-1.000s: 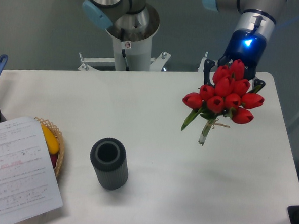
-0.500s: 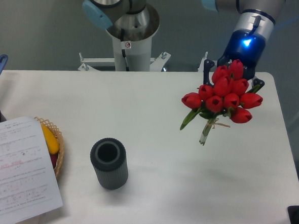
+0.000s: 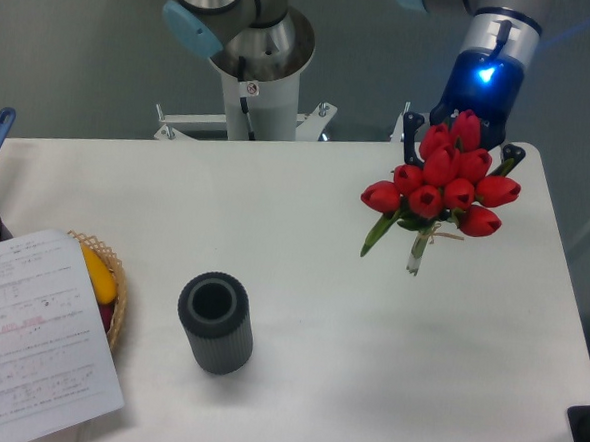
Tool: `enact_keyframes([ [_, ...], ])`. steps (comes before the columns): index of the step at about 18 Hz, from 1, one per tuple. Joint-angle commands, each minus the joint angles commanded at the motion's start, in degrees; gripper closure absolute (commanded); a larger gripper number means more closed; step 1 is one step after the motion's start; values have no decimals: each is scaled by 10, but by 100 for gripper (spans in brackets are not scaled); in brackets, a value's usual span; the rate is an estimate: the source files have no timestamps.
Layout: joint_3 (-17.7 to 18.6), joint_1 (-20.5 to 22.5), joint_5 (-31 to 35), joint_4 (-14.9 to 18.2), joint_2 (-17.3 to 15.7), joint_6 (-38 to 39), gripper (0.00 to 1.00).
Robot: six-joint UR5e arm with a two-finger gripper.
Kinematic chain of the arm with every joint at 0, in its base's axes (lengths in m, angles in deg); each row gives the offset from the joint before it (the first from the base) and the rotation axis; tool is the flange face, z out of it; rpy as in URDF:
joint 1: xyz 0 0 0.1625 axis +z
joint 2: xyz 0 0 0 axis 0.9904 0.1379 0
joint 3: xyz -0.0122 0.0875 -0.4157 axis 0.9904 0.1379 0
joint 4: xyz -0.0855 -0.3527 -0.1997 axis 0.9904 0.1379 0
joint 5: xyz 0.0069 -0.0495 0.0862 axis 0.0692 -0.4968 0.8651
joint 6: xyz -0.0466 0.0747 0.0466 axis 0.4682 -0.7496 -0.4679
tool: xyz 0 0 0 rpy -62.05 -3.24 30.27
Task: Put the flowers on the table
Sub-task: 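Lower the tulip bouquet onto the table beside the black vase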
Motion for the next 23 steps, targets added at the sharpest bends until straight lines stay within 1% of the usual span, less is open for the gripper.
enact_keyframes([
  [5, 0, -38, 130, 1, -1, -2, 55],
  [7, 0, -65, 197, 1, 4, -5, 56],
  [9, 3, -102, 276, 2, 16, -31, 55],
  [11, 0, -142, 372, 3, 38, -54, 55],
  [13, 0, -188, 446, 2, 68, -56, 55],
  [16, 1, -218, 507, 3, 104, -56, 55],
  [17, 2, -231, 540, 4, 118, -58, 55],
  [18, 0, -254, 599, 4, 142, -65, 55],
  [19, -1, -270, 633, 4, 156, -71, 55],
  [20, -2, -284, 654, 5, 173, -76, 55],
  [23, -5, -285, 656, 5, 193, -76, 55],
])
